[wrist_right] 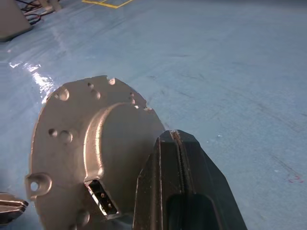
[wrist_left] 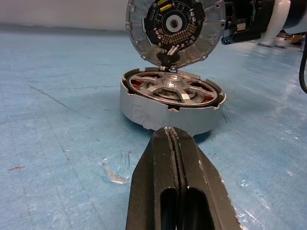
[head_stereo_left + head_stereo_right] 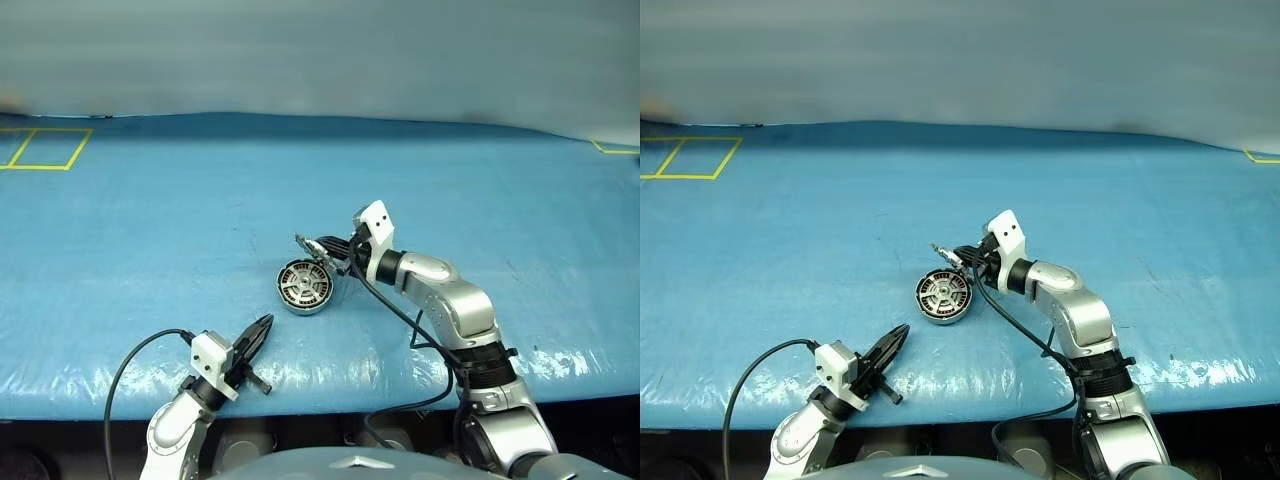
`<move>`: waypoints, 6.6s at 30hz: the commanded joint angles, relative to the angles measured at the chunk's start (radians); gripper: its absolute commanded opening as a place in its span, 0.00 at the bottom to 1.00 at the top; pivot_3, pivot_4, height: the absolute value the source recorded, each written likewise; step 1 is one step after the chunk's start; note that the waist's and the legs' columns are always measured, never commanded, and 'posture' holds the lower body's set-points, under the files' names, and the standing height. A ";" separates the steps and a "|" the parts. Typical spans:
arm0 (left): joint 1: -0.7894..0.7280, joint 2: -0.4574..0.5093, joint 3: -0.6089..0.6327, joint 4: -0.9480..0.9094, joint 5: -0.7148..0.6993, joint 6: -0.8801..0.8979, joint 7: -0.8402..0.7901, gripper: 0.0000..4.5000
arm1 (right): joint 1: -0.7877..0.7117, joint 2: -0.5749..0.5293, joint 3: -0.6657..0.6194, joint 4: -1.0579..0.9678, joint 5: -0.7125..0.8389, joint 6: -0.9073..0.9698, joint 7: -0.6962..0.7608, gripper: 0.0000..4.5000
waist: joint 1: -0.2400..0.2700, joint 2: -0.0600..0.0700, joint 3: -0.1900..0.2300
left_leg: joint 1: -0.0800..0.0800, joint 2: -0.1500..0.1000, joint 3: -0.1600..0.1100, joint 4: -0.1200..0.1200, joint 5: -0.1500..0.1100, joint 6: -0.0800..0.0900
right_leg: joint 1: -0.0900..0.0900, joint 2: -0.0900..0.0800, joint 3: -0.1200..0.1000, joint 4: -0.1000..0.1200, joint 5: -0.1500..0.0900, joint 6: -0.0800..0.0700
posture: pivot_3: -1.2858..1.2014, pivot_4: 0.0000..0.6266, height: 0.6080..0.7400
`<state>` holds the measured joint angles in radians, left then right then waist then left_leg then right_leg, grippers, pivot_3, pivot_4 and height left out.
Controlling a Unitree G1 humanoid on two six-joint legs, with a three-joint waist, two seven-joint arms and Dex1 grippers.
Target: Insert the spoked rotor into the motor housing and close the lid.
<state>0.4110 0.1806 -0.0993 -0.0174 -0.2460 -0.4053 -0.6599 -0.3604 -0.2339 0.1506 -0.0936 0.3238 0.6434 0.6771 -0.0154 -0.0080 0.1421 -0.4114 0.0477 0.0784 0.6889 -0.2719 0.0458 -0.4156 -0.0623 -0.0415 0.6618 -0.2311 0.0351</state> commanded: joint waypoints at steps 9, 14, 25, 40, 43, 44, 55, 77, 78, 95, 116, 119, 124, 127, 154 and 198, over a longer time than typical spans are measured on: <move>0.002 0.000 -0.010 0.015 -0.006 -0.040 0.001 0.01 | 0.047 -0.017 0.146 -0.039 -0.018 0.031 0.030 0.00 | 0.001 0.000 0.000 | 0.000 0.000 0.000 0.000 0.000 0.000 | -0.001 -0.001 0.000 0.000 0.000 0.000 | 0.52 0.24 1.00; 0.009 -0.002 -0.010 0.016 -0.008 -0.049 0.007 0.01 | 0.095 -0.012 0.171 -0.103 -0.035 0.023 -0.018 0.00 | 0.002 0.000 0.000 | 0.000 0.000 0.000 0.000 0.000 0.000 | -0.005 -0.002 -0.001 -0.001 0.000 0.000 | 0.52 0.24 1.00; 0.023 -0.008 0.000 0.021 -0.003 -0.093 0.036 0.00 | 0.245 -0.005 0.264 -0.455 -0.193 0.049 -0.296 0.14 | 0.003 0.000 0.000 | -0.004 0.000 0.001 -0.001 0.000 0.000 | -0.011 -0.002 -0.001 -0.002 0.000 0.000 | 0.52 0.24 1.00; -0.014 -0.002 -0.003 0.028 0.002 -0.105 0.037 0.00 | 0.236 0.081 0.318 -0.305 -0.325 -0.034 -0.416 1.00 | 0.003 -0.001 0.000 | -0.004 0.000 0.002 -0.002 0.000 0.000 | -0.011 -0.002 -0.001 -0.002 0.000 0.000 | 0.52 0.24 1.00; -0.015 -0.002 -0.004 0.027 0.000 -0.101 0.036 0.00 | 0.241 0.103 0.300 -0.289 -0.311 -0.037 -0.420 1.00 | 0.003 -0.001 0.000 | -0.004 0.000 0.002 -0.002 0.000 0.000 | -0.011 -0.002 -0.001 -0.002 0.000 0.000 | 0.52 0.24 1.00; -0.016 -0.001 -0.004 0.027 0.000 -0.101 0.036 0.00 | 0.246 0.106 0.294 -0.284 -0.306 -0.037 -0.416 1.00 | 0.003 -0.001 0.000 | -0.004 0.000 0.002 -0.002 0.000 0.000 | -0.011 -0.002 -0.001 -0.002 0.000 0.000 | 0.52 0.24 1.00; -0.022 0.004 -0.002 0.027 -0.001 -0.094 0.035 0.00 | 0.302 0.086 0.297 -0.268 -0.293 -0.078 -0.373 0.67 | 0.003 -0.001 0.000 | -0.004 0.000 0.002 -0.002 0.000 0.000 | -0.011 -0.002 -0.001 -0.002 0.000 0.000 | 0.52 0.24 1.00; -0.020 0.005 -0.010 0.007 0.005 -0.085 0.058 0.00 | 0.250 0.084 0.330 -0.220 -0.373 -0.002 -0.402 0.67 | 0.002 -0.002 -0.001 | -0.002 0.001 0.003 -0.002 0.000 0.000 | -0.010 -0.002 -0.001 -0.001 0.000 0.000 | 0.52 0.24 1.00; -0.020 0.006 -0.010 0.005 0.006 -0.084 0.059 0.00 | 0.248 0.082 0.333 -0.218 -0.375 0.002 -0.399 0.67 | 0.002 -0.002 -0.001 | -0.002 0.001 0.003 -0.002 0.000 0.000 | -0.010 -0.002 -0.001 -0.001 0.000 0.000 | 0.52 0.24 1.00; -0.026 0.013 -0.019 -0.003 0.005 -0.073 0.065 0.00 | 0.209 0.029 0.291 -0.248 -0.325 0.115 -0.317 0.67 | 0.004 -0.002 -0.002 | -0.002 0.001 0.003 -0.002 0.000 0.000 | -0.010 -0.002 -0.001 -0.002 0.000 -0.001 | 0.52 0.24 1.00; -0.063 0.022 0.030 -0.161 -0.047 0.293 0.216 0.00 | 0.224 -0.008 0.313 -0.189 -0.336 0.031 -0.301 0.67 | 0.005 -0.003 -0.002 | -0.002 0.000 0.002 -0.003 -0.001 0.001 | -0.010 -0.004 -0.002 -0.002 0.000 0.000 | 0.52 0.24 1.00; -0.149 0.049 0.066 -0.278 -0.156 0.590 0.291 0.00 | 0.223 -0.007 0.312 -0.185 -0.334 0.032 -0.302 0.67 | 0.005 -0.003 -0.002 | -0.002 0.000 0.001 -0.002 0.000 0.001 | -0.009 -0.004 -0.003 -0.002 -0.002 0.003 | 0.52 0.24 1.00; -0.303 0.112 0.144 -0.384 -0.451 1.001 0.318 0.00 | 0.228 -0.008 0.313 -0.184 -0.329 0.036 -0.304 0.67 | 0.004 -0.004 -0.003 | 0.000 -0.001 0.001 -0.003 0.001 0.001 | -0.006 -0.003 -0.002 -0.002 -0.001 0.003 | 0.52 0.24 1.00; -0.369 0.129 0.171 -0.405 -0.566 1.146 0.337 0.00 | 0.230 -0.006 0.313 -0.186 -0.329 0.039 -0.306 0.67 | 0.004 -0.004 -0.003 | 0.001 -0.002 -0.001 -0.003 0.001 0.001 | 0.001 -0.002 -0.002 -0.003 0.000 0.002 | 0.52 0.24 1.00; -0.485 0.122 0.094 -0.286 -0.491 1.326 0.334 0.00 | 0.238 0.005 0.326 -0.197 -0.332 0.046 -0.317 0.67 | 0.009 -0.004 -0.003 | 0.007 -0.003 -0.002 -0.005 0.002 -0.001 | 0.003 -0.003 -0.001 -0.004 0.000 0.000 | 0.52 0.24 1.00; -0.477 0.165 0.071 -0.315 -0.430 1.343 0.263 0.00 | 0.408 0.445 -0.362 -0.269 0.672 0.483 -0.630 0.99 | 0.016 0.000 -0.001 | 0.000 -0.003 -0.006 -0.010 0.000 0.002 | 0.002 -0.008 -0.004 -0.018 0.001 0.001 | 0.52 0.24 1.00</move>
<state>-0.0813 0.3460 -0.0080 -0.3304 -0.6882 0.9256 -0.3962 0.0584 0.0809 -0.2065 -0.3904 0.9388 1.1216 0.0760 0.0009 -0.0080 0.1416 -0.4118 0.0442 0.0723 0.6789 -0.2724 0.0475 -0.4137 -0.0695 -0.0455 0.6441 -0.2303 0.0357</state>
